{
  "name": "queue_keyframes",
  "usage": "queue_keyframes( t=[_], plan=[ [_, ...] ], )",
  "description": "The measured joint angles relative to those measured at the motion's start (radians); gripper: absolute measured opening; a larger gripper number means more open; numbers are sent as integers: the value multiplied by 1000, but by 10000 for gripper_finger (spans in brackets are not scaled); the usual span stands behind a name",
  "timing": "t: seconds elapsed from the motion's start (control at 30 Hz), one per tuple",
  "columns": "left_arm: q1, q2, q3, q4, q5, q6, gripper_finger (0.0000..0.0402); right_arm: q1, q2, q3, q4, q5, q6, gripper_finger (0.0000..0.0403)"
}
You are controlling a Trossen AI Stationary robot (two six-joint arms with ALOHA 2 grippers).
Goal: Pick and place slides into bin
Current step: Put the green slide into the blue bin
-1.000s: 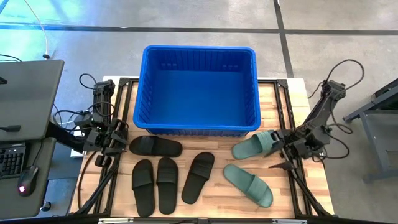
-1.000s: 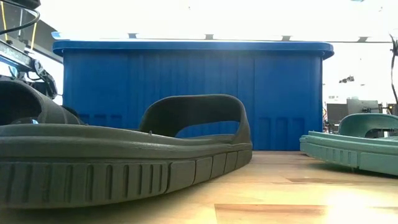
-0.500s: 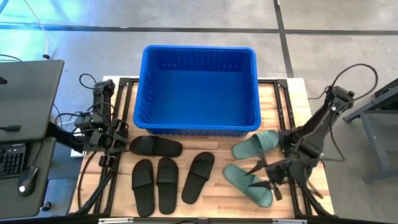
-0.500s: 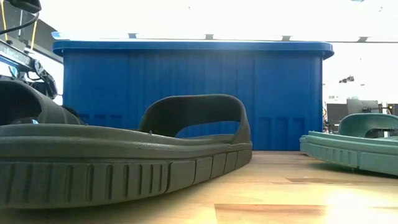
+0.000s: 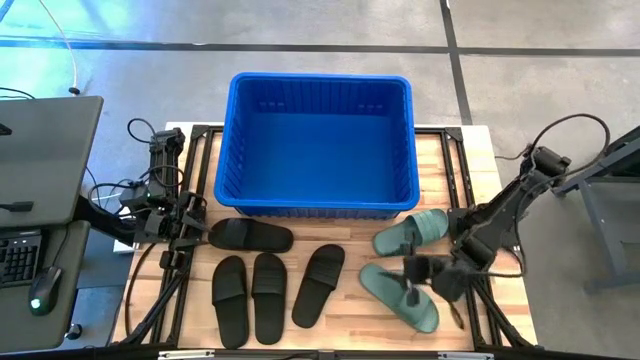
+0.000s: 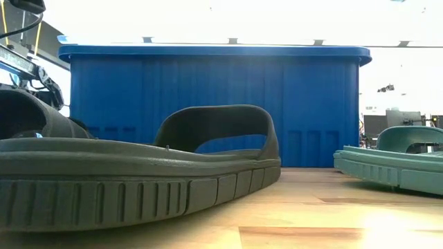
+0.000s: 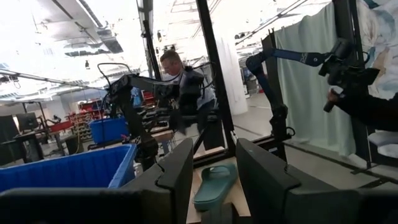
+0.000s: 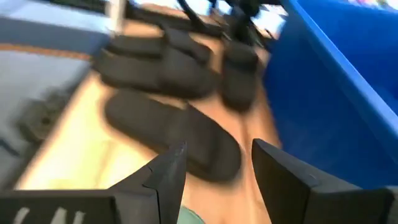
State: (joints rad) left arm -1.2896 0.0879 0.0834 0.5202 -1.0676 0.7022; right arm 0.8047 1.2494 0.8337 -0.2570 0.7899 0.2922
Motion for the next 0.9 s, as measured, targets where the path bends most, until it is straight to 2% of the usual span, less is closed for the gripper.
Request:
queue_keyframes(
  t=[0.1, 0.23, 0.3, 0.4, 0.57, 0.9],
  plan=[
    [0, 0, 0, 0, 0, 1, 115, -51, 0, 0, -170, -2, 198, 173],
    [0, 0, 0, -1, 0, 1, 115, -106, 0, 0, -405, -168, 563, 174],
    [0, 0, 0, -11, 0, 2, 115, -122, 1, 0, -465, -256, 683, 174],
    [0, 0, 0, -37, 0, 4, 115, -131, 1, 0, -495, -289, 820, 172],
    [0, 0, 0, -71, 0, 4, 115, -130, 1, 0, -488, -240, 878, 174],
    [0, 0, 0, -77, -28, 3, 115, -133, 8, -19, -455, -234, 912, 173]
  ],
)
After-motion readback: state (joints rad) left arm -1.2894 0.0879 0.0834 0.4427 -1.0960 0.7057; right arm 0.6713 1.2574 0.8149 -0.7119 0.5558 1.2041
